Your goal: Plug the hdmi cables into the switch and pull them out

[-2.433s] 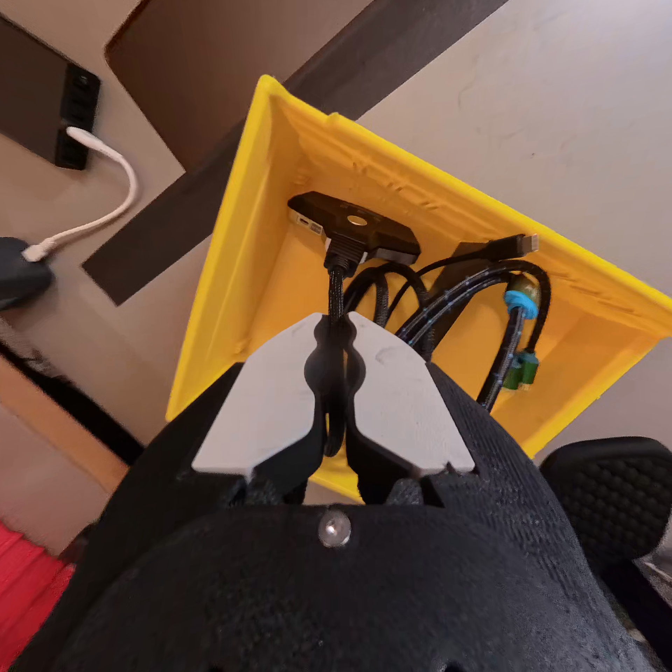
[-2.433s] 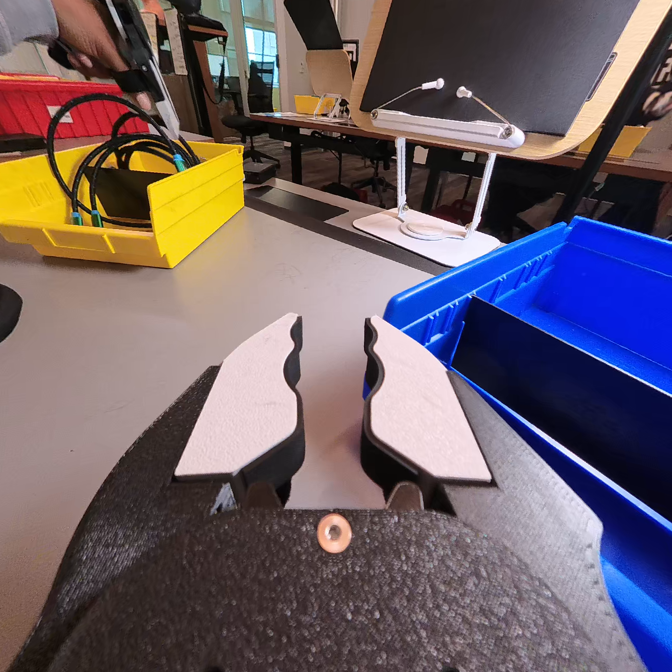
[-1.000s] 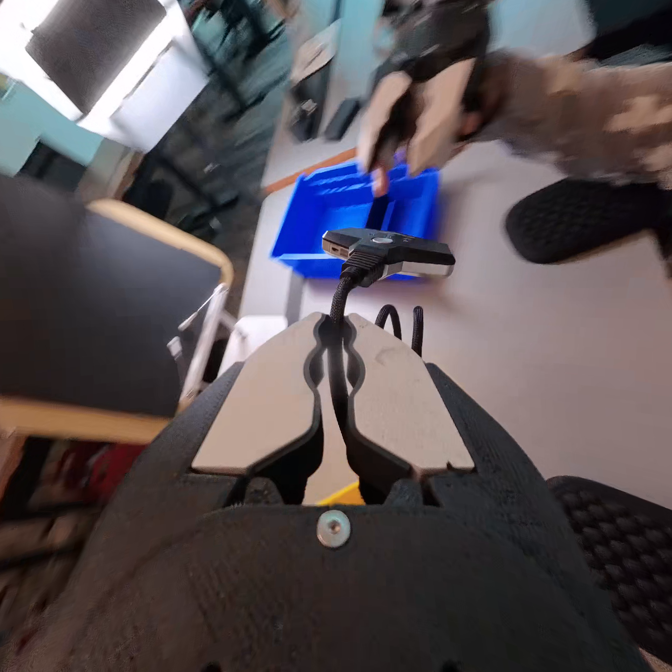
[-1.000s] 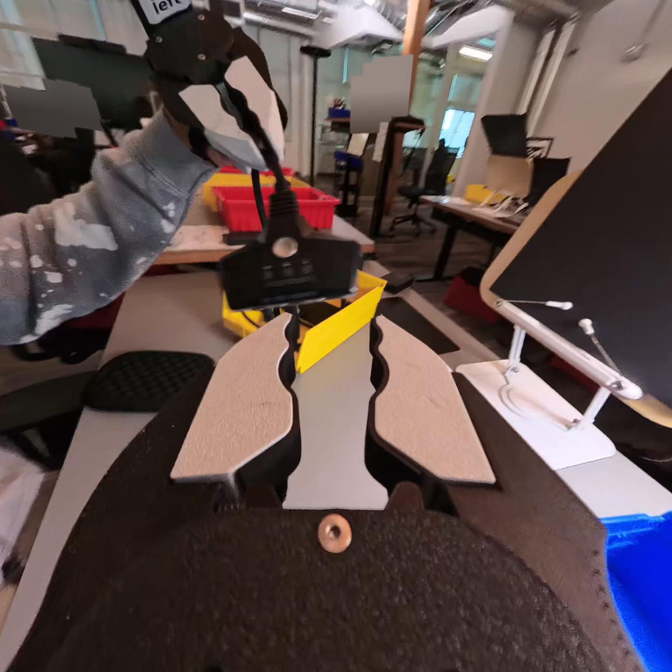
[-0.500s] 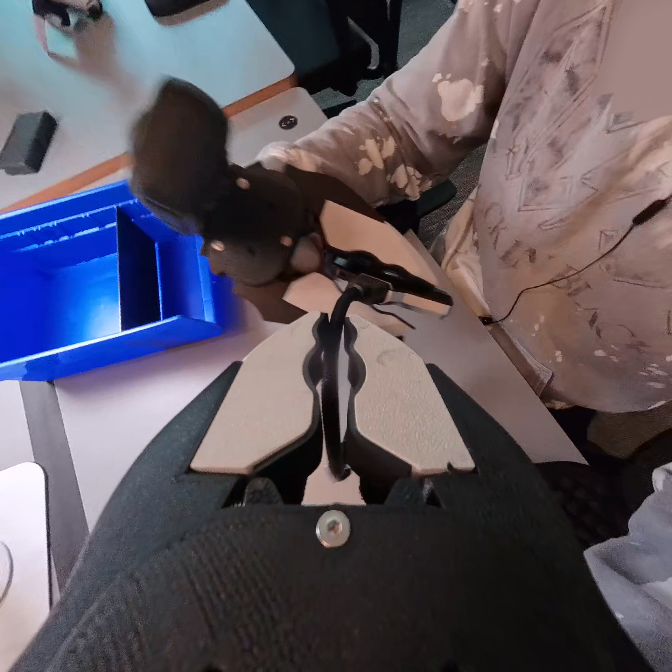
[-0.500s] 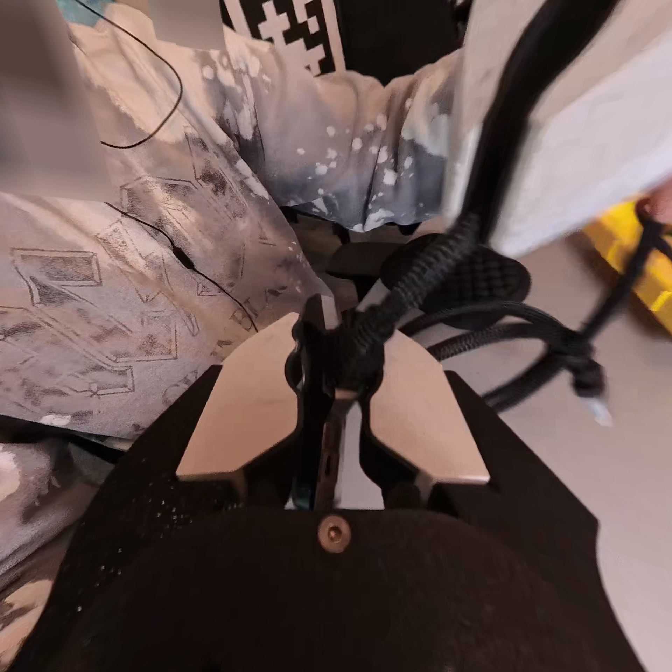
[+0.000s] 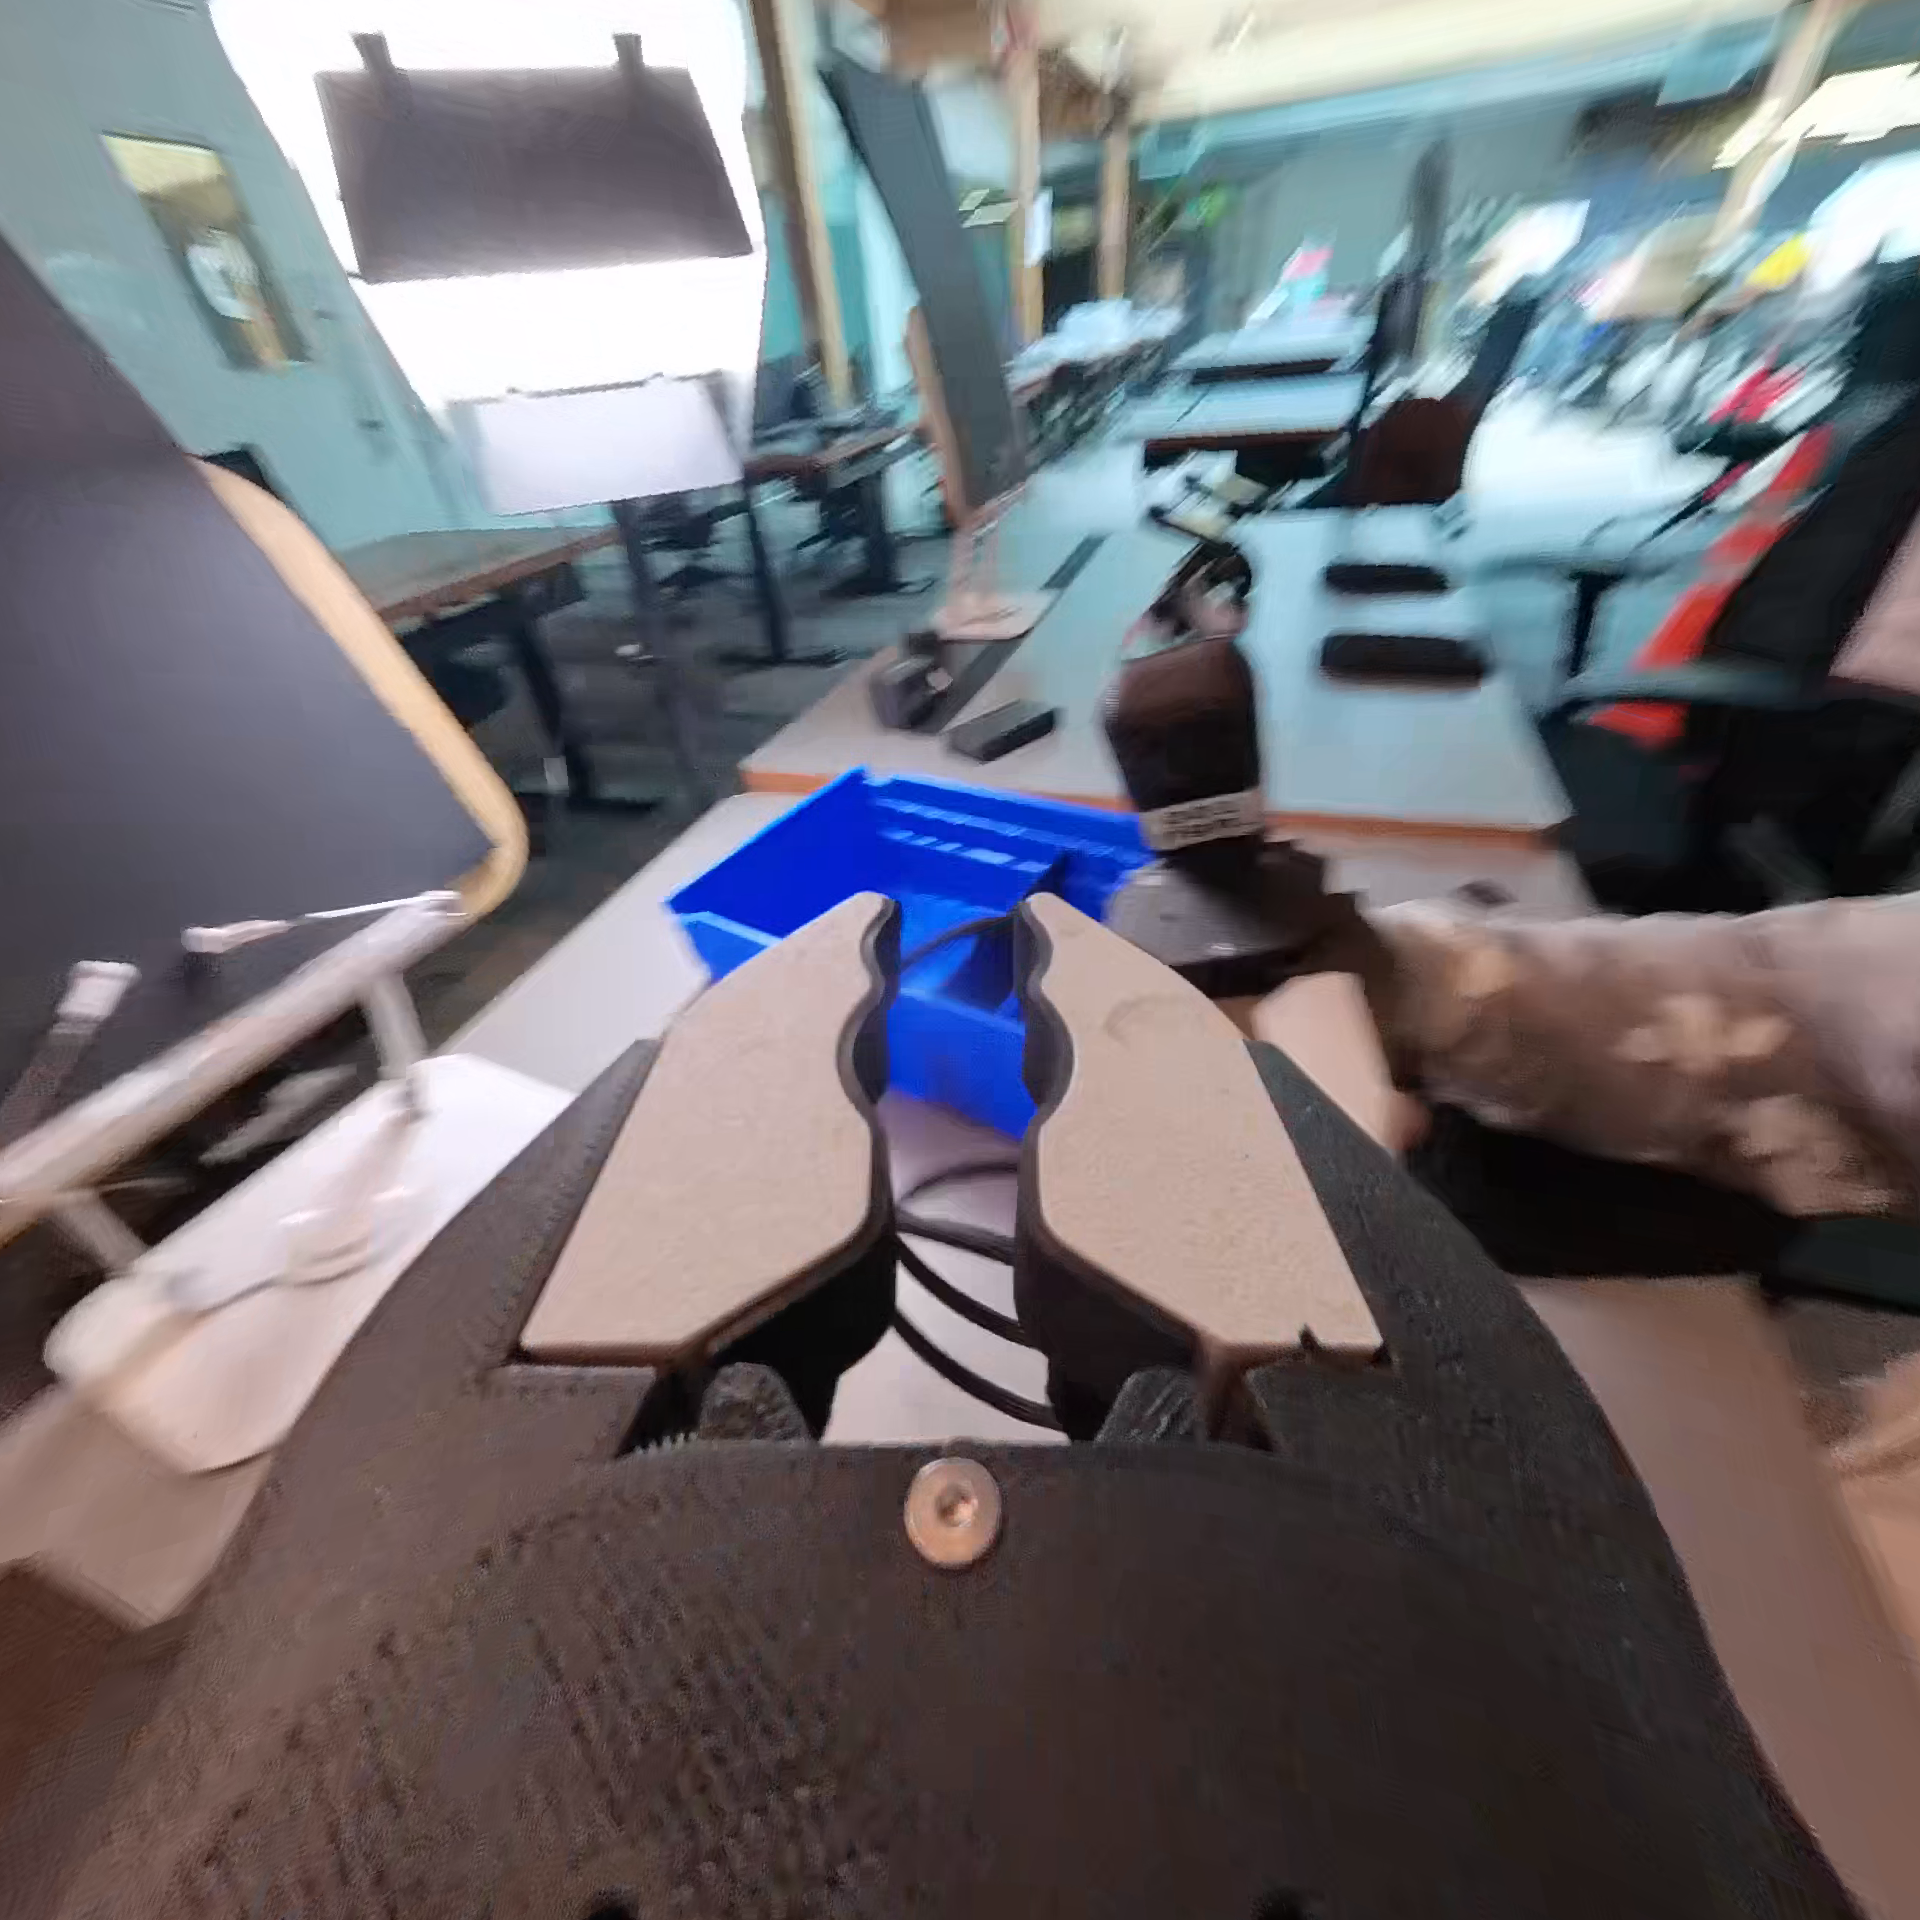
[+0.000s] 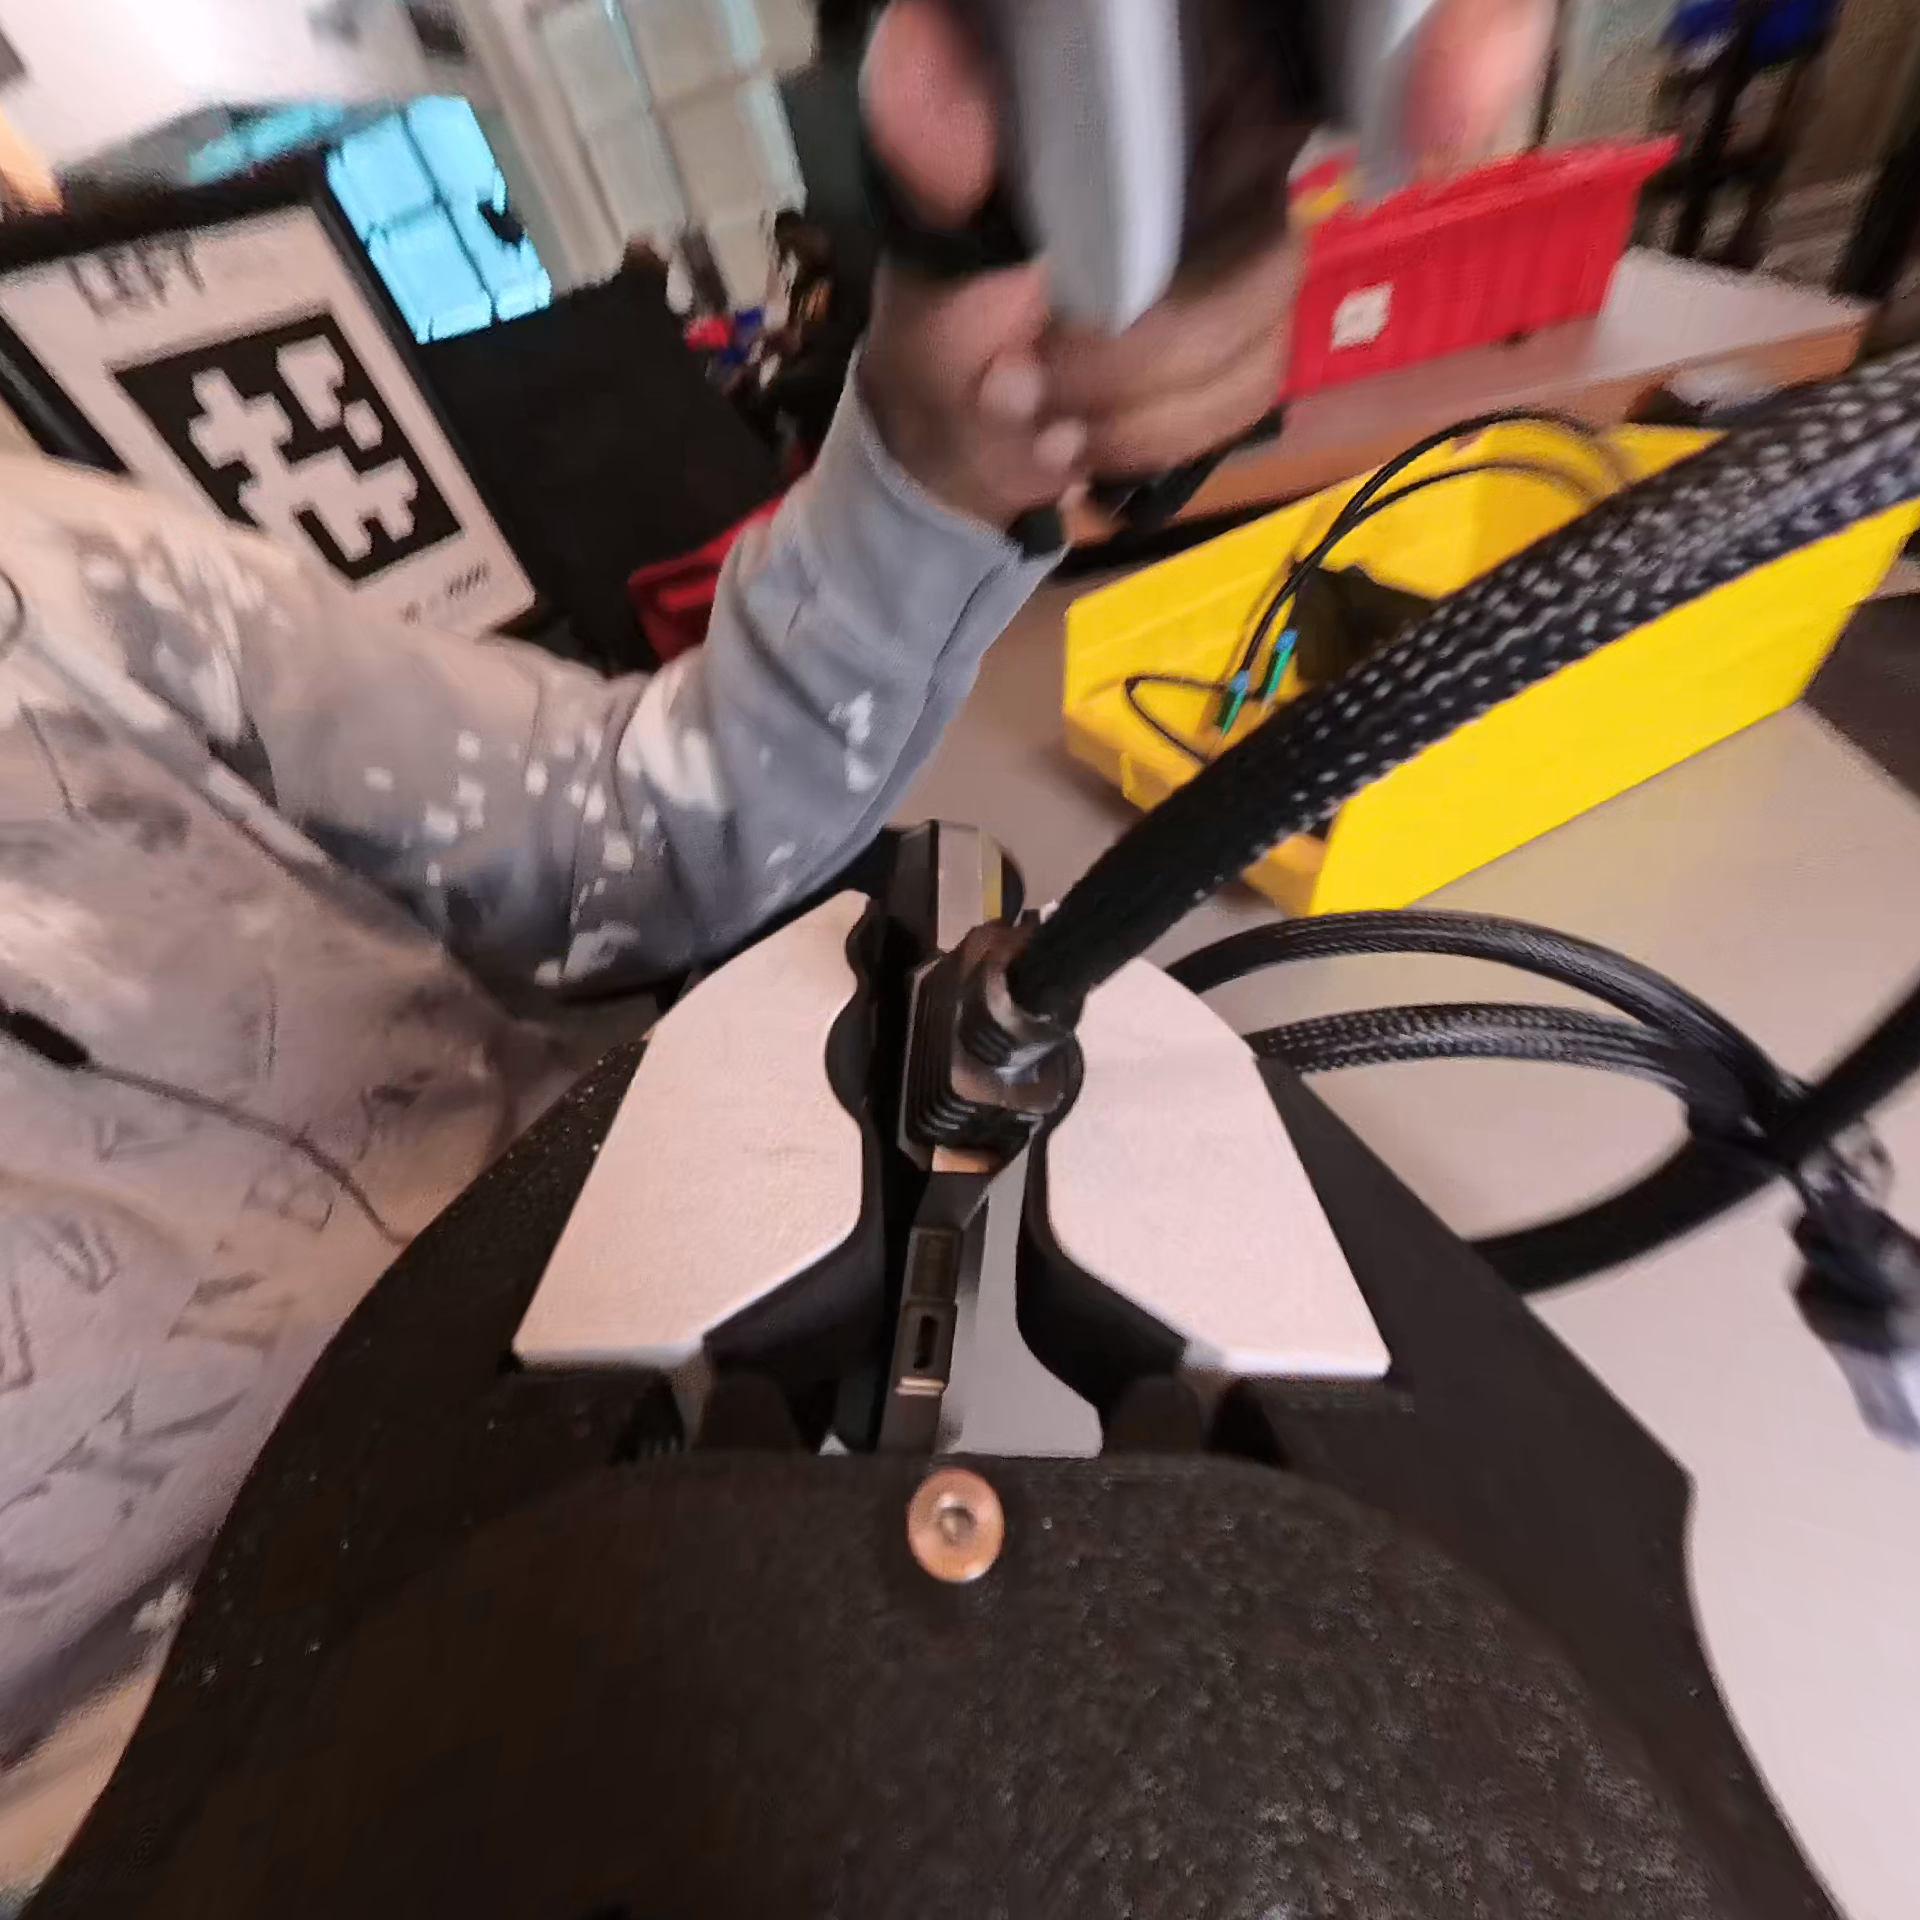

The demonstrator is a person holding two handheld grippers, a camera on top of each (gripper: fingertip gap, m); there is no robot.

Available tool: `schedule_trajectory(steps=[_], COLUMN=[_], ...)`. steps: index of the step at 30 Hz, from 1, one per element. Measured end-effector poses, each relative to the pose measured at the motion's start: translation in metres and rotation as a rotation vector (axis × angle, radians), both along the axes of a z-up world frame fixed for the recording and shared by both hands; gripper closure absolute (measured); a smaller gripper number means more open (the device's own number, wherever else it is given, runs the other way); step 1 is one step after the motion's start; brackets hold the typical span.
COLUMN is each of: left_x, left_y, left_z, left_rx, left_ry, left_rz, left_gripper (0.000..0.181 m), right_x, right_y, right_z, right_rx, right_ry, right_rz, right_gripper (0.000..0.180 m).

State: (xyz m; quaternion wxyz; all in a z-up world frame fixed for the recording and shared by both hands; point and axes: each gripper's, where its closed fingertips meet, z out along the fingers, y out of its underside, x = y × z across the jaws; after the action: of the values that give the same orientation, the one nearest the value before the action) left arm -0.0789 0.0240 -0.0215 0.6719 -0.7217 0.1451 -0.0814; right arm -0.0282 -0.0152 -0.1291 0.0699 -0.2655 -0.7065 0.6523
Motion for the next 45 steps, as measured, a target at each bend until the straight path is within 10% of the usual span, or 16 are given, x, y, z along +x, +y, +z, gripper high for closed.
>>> schedule_trajectory(steps=[8,16,23,45], left_x=[0.034,0.028,0.014,0.024], left_y=[0.013,0.028,0.005,0.011], left_z=[-0.059,-0.075,-0.067,-0.050], left_rx=[-0.175,-0.215,-0.234,-0.167], left_ry=[-0.240,-0.197,-0.179,-0.418], left_rz=[-0.300,-0.245,-0.255,-0.364], left_gripper=[0.141,0.159,0.161,0.161], right_x=[-0.020,-0.035,-0.031,-0.024], right_y=[0.067,0.066,0.055,0.019], right_z=[0.063,0.042,0.004,0.005], right_rx=[-0.311,-0.164,0.070,-0.034], right_ry=[0.231,0.231,0.126,0.157], right_rz=[-0.276,-0.351,-0.269,-0.148], right_gripper=[0.156,0.152,0.147,0.153])
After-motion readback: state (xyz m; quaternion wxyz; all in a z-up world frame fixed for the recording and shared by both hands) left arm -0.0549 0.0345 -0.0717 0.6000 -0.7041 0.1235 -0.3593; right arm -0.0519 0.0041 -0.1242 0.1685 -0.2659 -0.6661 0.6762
